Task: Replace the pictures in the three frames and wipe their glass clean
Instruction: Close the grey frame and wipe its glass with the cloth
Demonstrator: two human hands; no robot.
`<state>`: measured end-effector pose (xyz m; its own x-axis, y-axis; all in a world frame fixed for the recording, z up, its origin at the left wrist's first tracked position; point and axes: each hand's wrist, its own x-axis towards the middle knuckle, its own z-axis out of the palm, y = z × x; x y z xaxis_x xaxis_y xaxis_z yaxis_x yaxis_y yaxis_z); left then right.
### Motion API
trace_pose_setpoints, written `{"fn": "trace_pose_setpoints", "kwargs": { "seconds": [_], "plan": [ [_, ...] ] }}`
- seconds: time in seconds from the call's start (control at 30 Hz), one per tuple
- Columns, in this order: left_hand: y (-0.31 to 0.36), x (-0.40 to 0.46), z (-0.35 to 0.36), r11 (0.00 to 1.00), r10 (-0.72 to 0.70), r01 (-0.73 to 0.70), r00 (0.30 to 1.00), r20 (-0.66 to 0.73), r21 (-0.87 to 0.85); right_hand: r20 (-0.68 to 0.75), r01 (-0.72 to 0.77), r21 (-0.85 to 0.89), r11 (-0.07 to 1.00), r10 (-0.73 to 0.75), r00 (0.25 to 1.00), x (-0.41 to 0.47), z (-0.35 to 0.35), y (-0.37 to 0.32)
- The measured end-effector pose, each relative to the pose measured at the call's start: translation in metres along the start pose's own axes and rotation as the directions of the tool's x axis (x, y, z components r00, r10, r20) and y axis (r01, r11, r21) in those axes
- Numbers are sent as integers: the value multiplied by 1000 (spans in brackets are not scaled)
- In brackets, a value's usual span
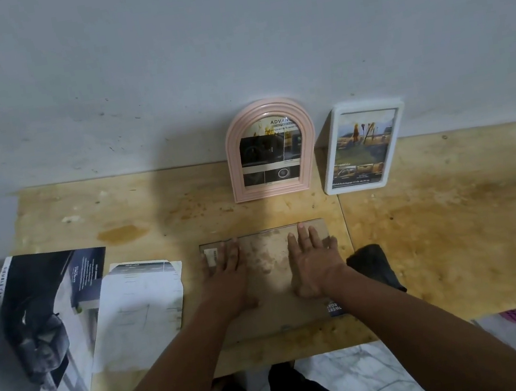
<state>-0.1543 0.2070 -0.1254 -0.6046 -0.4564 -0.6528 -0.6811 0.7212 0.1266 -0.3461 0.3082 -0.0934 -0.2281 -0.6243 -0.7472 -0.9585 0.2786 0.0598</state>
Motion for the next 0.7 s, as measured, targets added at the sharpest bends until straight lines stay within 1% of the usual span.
{"fn": "trace_pose_setpoints", "kwargs": {
  "seconds": [0.1,0.2,0.3,0.4,0.47,0.53,0.63,0.7],
  "plan": [
    [2,1,1,1000,1,0,1000,23,-23,-35,14,49,999,-12,999,0,4,0],
    [-3,2,4,999,2,-1,1000,18,-50,-58,30,122,992,-23,998,6,8,3],
    [-4,-1,5,999,5,-4,1000,10,-54,-50,49,117,992,-44,998,5,17,7],
    [-5,-6,10,994,-57,55,998,-24,-90,-106,26,124,992,-13,994,-3,27,11],
    [-5,-14,17,982,-130,124,991,-35,-144,-112,-15,181,983,36,993,-11,33,15],
    [-4,-23,26,971,-171,158,983,-62,-179,-120,-36,191,981,59,991,-19,42,21],
    [-5,-34,38,974,-166,140,977,-136,-179,-107,-14,175,985,33,994,-26,55,31],
    [-14,-38,47,984,-128,100,974,-186,-150,-86,-3,155,988,17,996,-26,58,33]
  ]
}}
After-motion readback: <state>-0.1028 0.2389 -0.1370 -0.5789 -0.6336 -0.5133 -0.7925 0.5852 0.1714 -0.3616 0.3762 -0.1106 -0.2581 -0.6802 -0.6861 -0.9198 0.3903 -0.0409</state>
